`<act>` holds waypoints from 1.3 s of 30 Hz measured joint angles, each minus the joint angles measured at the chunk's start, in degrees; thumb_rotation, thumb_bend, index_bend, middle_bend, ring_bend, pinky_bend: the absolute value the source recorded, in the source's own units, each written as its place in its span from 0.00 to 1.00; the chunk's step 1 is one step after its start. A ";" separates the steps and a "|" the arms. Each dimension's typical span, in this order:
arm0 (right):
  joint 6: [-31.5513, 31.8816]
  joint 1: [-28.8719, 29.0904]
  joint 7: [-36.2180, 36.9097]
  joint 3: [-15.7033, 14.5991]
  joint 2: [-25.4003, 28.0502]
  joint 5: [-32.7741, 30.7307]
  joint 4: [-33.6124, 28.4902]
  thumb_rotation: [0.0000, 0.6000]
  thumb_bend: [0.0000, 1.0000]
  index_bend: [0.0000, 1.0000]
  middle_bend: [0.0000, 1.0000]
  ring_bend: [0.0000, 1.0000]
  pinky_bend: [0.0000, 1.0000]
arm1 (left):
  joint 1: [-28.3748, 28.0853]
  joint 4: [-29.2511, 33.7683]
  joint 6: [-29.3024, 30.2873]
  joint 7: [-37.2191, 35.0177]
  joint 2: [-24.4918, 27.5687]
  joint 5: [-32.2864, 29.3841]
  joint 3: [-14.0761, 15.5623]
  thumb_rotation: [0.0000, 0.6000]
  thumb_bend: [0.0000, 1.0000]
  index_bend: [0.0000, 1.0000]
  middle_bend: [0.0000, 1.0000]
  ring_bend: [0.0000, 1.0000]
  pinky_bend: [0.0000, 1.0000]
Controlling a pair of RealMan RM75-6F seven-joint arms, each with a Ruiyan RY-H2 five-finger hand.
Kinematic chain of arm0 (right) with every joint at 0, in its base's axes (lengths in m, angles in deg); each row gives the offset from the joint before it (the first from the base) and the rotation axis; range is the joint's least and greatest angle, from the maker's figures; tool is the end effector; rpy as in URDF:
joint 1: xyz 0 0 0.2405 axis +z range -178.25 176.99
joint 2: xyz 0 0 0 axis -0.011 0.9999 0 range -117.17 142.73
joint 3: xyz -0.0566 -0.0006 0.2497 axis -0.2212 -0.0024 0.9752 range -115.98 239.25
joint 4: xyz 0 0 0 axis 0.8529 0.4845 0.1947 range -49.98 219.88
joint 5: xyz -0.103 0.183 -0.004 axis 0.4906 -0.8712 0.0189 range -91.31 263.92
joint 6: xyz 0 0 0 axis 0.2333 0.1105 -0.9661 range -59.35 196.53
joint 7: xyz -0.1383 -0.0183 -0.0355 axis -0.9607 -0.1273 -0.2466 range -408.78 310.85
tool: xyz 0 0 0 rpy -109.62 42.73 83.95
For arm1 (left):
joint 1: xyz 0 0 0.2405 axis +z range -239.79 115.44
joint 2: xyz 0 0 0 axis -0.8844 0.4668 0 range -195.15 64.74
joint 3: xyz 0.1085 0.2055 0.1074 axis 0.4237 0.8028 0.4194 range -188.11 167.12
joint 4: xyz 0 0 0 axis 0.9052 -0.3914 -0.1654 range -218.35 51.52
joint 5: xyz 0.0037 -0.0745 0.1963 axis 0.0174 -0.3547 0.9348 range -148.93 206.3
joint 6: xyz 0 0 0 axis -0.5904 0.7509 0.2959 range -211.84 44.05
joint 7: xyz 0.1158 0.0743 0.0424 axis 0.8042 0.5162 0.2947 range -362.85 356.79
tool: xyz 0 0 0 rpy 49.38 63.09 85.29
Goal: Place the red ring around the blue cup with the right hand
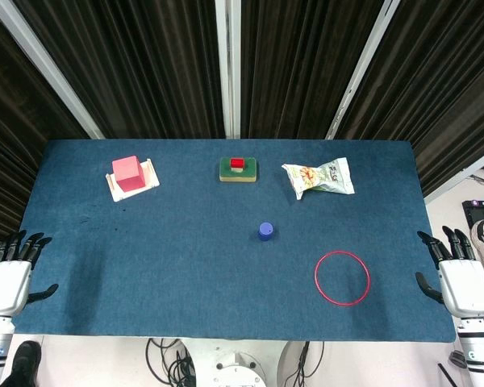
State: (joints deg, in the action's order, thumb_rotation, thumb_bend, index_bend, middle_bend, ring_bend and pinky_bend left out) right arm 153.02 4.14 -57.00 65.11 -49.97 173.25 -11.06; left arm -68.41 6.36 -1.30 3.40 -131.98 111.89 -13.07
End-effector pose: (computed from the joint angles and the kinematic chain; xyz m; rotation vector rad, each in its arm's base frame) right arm -0.2976 -0.1817 0.1598 1.4364 -0.8197 0.8423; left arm -0.3206 0.1877 0.1445 -1.4190 -0.8607 -0.7888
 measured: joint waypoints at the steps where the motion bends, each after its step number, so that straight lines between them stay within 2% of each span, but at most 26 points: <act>1: -0.06 0.03 -0.01 -0.04 -0.01 0.02 -0.07 1.00 0.26 0.15 0.26 0.01 0.00 | -0.01 -0.06 -0.02 -0.06 -0.09 -0.02 0.01 1.00 0.09 0.17 0.11 0.00 0.00; 10: -0.33 0.18 2.29 -1.53 0.09 3.01 -0.23 1.00 0.26 0.20 0.25 0.01 0.00 | 0.42 -0.36 1.36 -0.22 -0.64 0.95 0.21 1.00 0.09 0.17 0.11 0.00 0.00; 16: -4.13 1.84 4.39 -3.68 -0.95 5.96 1.99 1.00 0.26 0.33 0.16 0.00 0.00 | 0.53 0.05 1.83 -0.20 -0.67 1.55 0.32 1.00 0.09 0.17 0.11 0.00 0.00; 20: -6.82 3.24 4.64 -4.68 -3.52 7.08 5.68 1.00 0.26 0.39 0.12 0.00 0.00 | 0.56 0.24 1.68 -0.14 -0.63 1.59 0.50 1.00 0.09 0.17 0.11 0.00 0.00; 30: -8.02 5.35 7.52 -7.87 -11.64 12.66 19.63 1.00 0.27 0.49 0.14 0.00 0.00 | 1.03 0.21 1.56 -0.38 -0.74 1.07 0.77 1.00 0.09 0.17 0.11 0.00 0.00; 39: -9.88 6.82 12.03 -9.84 -15.72 13.46 25.35 1.00 0.27 0.52 0.16 0.00 0.00 | 0.88 -0.02 1.15 -0.56 -0.96 0.97 0.76 1.00 0.09 0.17 0.11 0.00 0.00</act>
State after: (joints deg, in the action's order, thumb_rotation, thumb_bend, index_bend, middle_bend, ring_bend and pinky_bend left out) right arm 143.13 10.96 -44.97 55.27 -65.69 186.71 14.28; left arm -67.53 6.34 -0.15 2.84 -132.93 112.86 -12.31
